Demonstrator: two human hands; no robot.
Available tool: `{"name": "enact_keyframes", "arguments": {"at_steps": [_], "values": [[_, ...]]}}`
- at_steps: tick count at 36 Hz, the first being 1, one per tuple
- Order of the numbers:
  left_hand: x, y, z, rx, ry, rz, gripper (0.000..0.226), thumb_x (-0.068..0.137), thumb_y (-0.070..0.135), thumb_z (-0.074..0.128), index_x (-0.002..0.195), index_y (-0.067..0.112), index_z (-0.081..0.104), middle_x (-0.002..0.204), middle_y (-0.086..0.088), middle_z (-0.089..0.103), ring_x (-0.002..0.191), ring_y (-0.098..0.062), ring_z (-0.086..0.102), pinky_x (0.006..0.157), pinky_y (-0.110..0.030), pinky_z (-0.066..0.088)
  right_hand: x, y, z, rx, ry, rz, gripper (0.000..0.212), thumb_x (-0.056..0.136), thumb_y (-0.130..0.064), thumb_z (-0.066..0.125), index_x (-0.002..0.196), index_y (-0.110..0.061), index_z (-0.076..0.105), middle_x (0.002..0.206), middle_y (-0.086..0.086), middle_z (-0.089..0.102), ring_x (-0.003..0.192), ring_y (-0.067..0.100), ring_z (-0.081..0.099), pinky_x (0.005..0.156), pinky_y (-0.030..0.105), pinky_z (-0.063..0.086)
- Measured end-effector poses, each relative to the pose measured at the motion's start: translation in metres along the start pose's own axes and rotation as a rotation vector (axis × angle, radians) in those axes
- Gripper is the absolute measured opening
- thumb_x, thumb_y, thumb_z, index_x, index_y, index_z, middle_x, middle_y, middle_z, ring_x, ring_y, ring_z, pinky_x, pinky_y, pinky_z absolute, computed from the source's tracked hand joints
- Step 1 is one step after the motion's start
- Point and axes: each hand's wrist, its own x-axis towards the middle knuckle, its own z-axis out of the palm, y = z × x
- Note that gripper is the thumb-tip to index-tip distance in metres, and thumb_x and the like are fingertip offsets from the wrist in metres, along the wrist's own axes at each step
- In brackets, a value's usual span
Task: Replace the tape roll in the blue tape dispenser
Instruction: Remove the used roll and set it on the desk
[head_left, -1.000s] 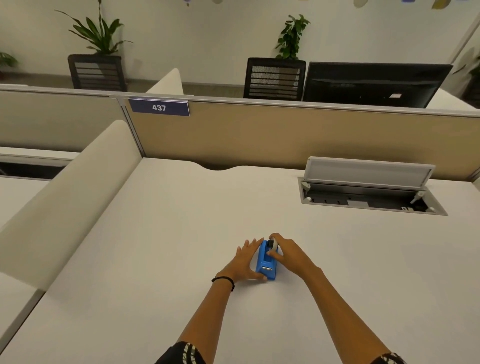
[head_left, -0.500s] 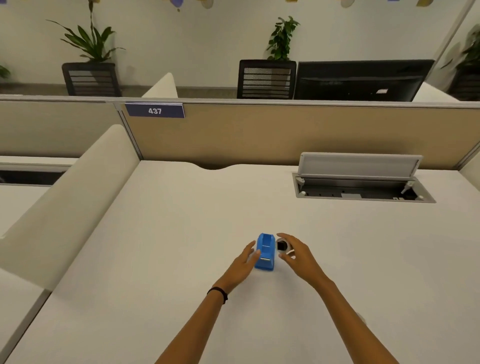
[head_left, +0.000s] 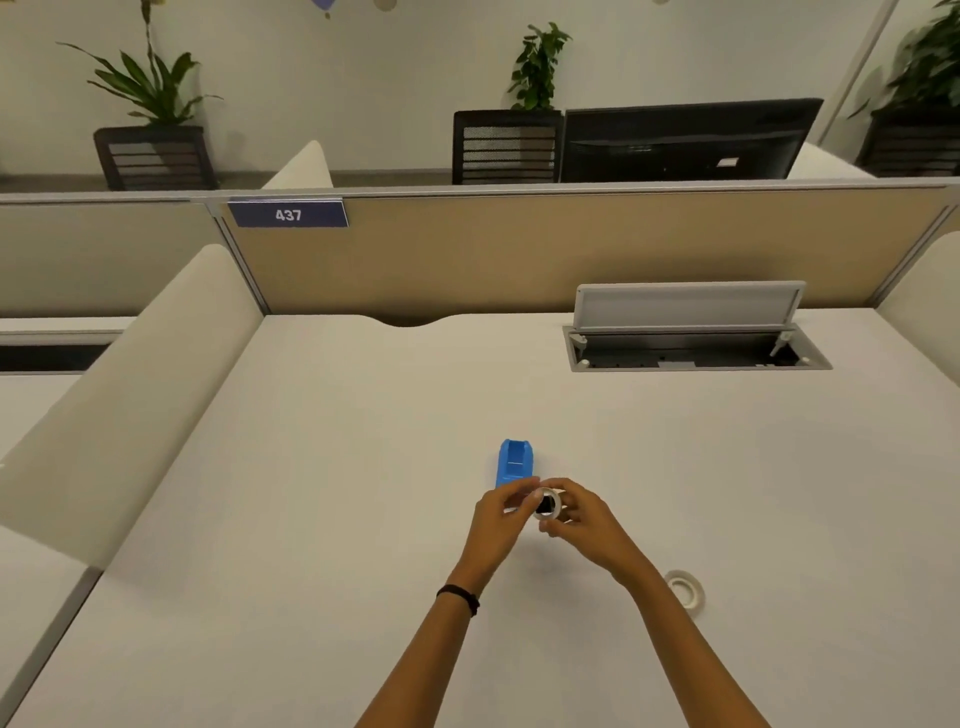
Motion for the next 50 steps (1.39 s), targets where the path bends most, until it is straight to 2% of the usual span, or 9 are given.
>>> {"name": "enact_keyframes", "arguments": {"at_steps": [6, 15, 21, 25, 30, 34, 39, 46, 50], "values": [[-0.013, 0.005, -0.002, -0.1, 0.027, -0.022, 0.023, 0.09, 0.02, 0.058, 0.107, 0.01, 0.068, 0.101, -0.01, 0.072, 0.091, -0.017, 0.068, 0.085, -0.026, 0.055, -0.011, -0.007, 0.007, 0.035, 0.015, 0.002, 0.026, 0.085, -0.013, 0.062, 0.111, -0.017, 0.057, 0.103, 0.006, 0.067, 0.083, 0.021, 0.069, 0.074, 0.023, 0.058], [-0.032, 0.0, -0.001, -0.142, 0.099, -0.051, 0.019, 0.086, 0.022, 0.063, 0.102, 0.016, 0.07, 0.095, -0.006, 0.072, 0.088, -0.018, 0.068, 0.08, -0.024, 0.056, -0.023, -0.011, 0.021, 0.076, 0.051, 0.066, 0.029, 0.09, -0.022, 0.054, 0.116, -0.007, 0.055, 0.11, 0.016, 0.066, 0.091, 0.03, 0.068, 0.086, 0.038, 0.057], [-0.038, 0.002, -0.001, -0.163, 0.183, -0.049, 0.014, 0.083, 0.019, 0.067, 0.096, 0.019, 0.07, 0.091, -0.001, 0.071, 0.084, -0.014, 0.068, 0.075, -0.019, 0.054, -0.025, -0.008, 0.028, 0.079, 0.149, 0.094, 0.025, 0.086, -0.02, 0.061, 0.108, -0.009, 0.06, 0.107, 0.011, 0.066, 0.084, 0.018, 0.069, 0.066, 0.014, 0.054], [-0.039, 0.003, 0.002, -0.135, 0.205, -0.035, 0.019, 0.083, 0.02, 0.067, 0.101, 0.015, 0.07, 0.093, -0.001, 0.07, 0.086, -0.014, 0.067, 0.074, -0.016, 0.053, -0.024, -0.009, 0.028, 0.052, 0.204, 0.094, 0.022, 0.082, -0.02, 0.066, 0.103, -0.012, 0.063, 0.095, 0.003, 0.067, 0.072, 0.007, 0.066, 0.06, 0.009, 0.051], [-0.039, 0.004, 0.004, -0.123, 0.22, -0.029, 0.019, 0.083, 0.019, 0.067, 0.101, 0.012, 0.069, 0.094, -0.002, 0.07, 0.085, -0.013, 0.067, 0.075, -0.016, 0.053, -0.024, -0.009, 0.026, 0.078, 0.269, 0.111, 0.017, 0.075, -0.018, 0.074, 0.089, -0.018, 0.064, 0.08, -0.003, 0.066, 0.066, 0.006, 0.067, 0.064, 0.016, 0.056], [-0.039, 0.003, 0.007, -0.104, 0.225, -0.033, 0.02, 0.084, 0.018, 0.065, 0.103, 0.01, 0.069, 0.096, -0.005, 0.071, 0.086, -0.014, 0.066, 0.074, -0.014, 0.053, -0.025, -0.009, 0.025, 0.087, 0.303, 0.131, 0.023, 0.072, -0.016, 0.077, 0.091, -0.008, 0.067, 0.083, 0.005, 0.066, 0.076, 0.023, 0.067, 0.066, 0.021, 0.054], [-0.041, 0.002, 0.01, -0.099, 0.232, -0.041, 0.014, 0.085, 0.016, 0.065, 0.098, 0.012, 0.07, 0.093, -0.003, 0.07, 0.086, -0.015, 0.066, 0.075, -0.017, 0.054, -0.026, -0.008, 0.025, 0.082, 0.318, 0.141, 0.027, 0.07, -0.016, 0.079, 0.092, -0.004, 0.068, 0.085, 0.011, 0.068, 0.079, 0.029, 0.068, 0.075, 0.034, 0.058], [-0.042, 0.002, 0.015, -0.093, 0.261, -0.06, 0.017, 0.086, 0.015, 0.062, 0.102, 0.008, 0.068, 0.101, -0.011, 0.07, 0.092, -0.022, 0.065, 0.084, -0.03, 0.054, -0.025, -0.006, 0.027, 0.067, 0.363, 0.165, 0.026, 0.068, -0.017, 0.08, 0.089, -0.005, 0.069, 0.082, 0.009, 0.068, 0.073, 0.025, 0.066, 0.075, 0.035, 0.058], [-0.042, 0.003, 0.017, -0.092, 0.285, -0.062, 0.017, 0.087, 0.014, 0.061, 0.101, 0.008, 0.068, 0.101, -0.011, 0.07, 0.091, -0.019, 0.064, 0.079, -0.02, 0.052, -0.024, -0.006, 0.028, 0.06, 0.382, 0.171, 0.028, 0.068, -0.017, 0.08, 0.09, -0.004, 0.069, 0.081, 0.008, 0.067, 0.071, 0.024, 0.065, 0.071, 0.03, 0.056]]}}
